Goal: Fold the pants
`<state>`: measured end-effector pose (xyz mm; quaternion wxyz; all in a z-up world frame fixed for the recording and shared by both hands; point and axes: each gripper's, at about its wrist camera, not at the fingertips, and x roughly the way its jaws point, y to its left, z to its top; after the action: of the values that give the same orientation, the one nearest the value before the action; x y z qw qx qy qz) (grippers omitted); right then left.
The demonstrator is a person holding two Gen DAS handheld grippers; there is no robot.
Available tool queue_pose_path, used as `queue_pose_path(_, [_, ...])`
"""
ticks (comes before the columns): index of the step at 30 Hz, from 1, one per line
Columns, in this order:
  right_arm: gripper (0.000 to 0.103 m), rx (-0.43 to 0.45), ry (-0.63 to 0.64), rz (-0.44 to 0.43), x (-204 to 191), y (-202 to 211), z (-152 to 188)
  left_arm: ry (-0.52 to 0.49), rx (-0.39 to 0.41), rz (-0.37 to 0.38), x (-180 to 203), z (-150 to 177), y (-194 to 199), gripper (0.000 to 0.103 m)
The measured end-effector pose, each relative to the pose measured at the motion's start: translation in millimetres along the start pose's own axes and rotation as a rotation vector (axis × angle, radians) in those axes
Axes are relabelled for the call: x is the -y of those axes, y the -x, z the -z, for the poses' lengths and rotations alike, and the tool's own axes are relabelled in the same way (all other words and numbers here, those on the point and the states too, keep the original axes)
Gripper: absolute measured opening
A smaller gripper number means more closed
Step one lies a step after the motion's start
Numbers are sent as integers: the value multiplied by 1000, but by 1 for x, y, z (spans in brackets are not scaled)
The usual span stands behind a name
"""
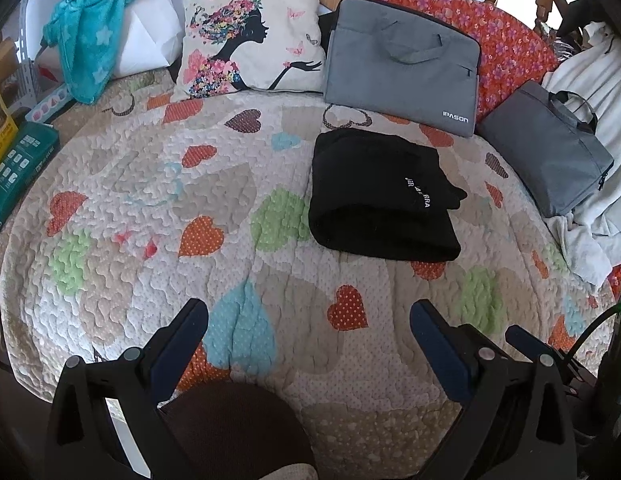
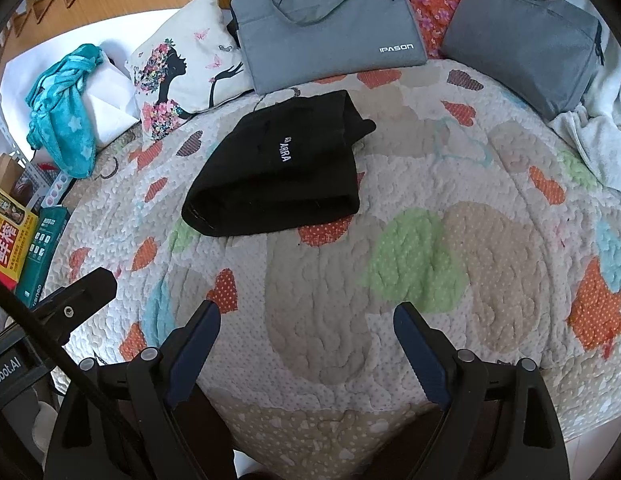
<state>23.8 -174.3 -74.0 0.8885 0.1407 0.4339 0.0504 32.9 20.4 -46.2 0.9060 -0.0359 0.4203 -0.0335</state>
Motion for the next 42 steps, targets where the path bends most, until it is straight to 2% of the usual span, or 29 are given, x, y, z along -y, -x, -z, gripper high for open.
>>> queue_pose_path(42, [93,-33,7,-12,0,-14,0,-5,-67,19,-2,3,-20,101])
